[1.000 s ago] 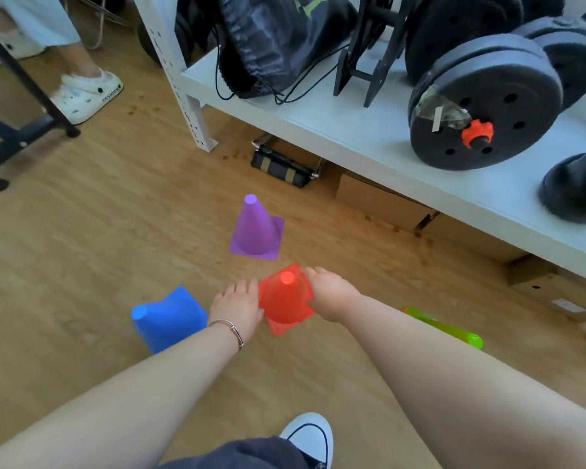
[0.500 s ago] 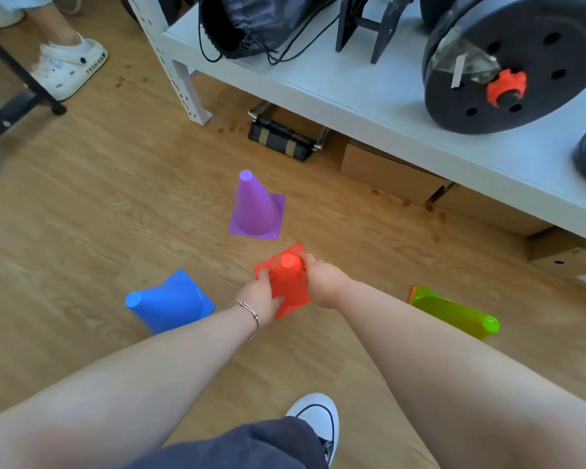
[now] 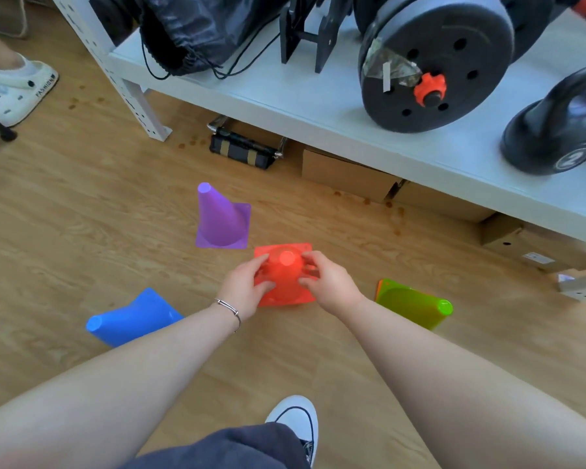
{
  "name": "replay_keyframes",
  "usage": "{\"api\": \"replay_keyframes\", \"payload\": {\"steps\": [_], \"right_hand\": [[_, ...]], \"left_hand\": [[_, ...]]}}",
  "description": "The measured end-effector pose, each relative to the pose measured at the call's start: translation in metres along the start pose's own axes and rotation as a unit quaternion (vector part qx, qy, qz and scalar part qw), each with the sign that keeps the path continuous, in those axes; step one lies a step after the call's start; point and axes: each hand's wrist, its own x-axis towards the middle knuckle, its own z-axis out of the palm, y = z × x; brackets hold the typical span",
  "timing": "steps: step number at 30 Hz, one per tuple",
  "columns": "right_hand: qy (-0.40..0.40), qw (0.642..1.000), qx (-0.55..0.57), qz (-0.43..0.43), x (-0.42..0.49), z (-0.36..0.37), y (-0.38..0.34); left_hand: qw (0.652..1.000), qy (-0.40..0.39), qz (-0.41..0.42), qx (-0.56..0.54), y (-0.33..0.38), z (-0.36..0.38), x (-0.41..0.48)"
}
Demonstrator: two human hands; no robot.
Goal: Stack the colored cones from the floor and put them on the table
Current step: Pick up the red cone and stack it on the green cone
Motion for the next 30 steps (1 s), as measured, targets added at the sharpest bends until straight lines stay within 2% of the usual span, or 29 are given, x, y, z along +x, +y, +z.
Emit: {"api": "replay_keyframes", "payload": {"steps": [16, 23, 30], "right_hand": [[0.161, 0.984, 0.056, -0.048, -0.106, -0.151, 0.001], [0.209, 0.974, 0.081, -0.012, -0.152, -0.186, 0.042], [0.217, 0.969, 0.104, 0.058, -0.171, -0.174, 0.099]], "left_hand": [[0.982, -0.029, 0.163, -0.086, 0.159, -0.006, -0.022], [0.974, -0.076, 0.201, -0.073, 0.207, 0.036, -0.032], [0.968, -0.151, 0.195, -0.037, 0.209, 0.097, -0.033]]}}
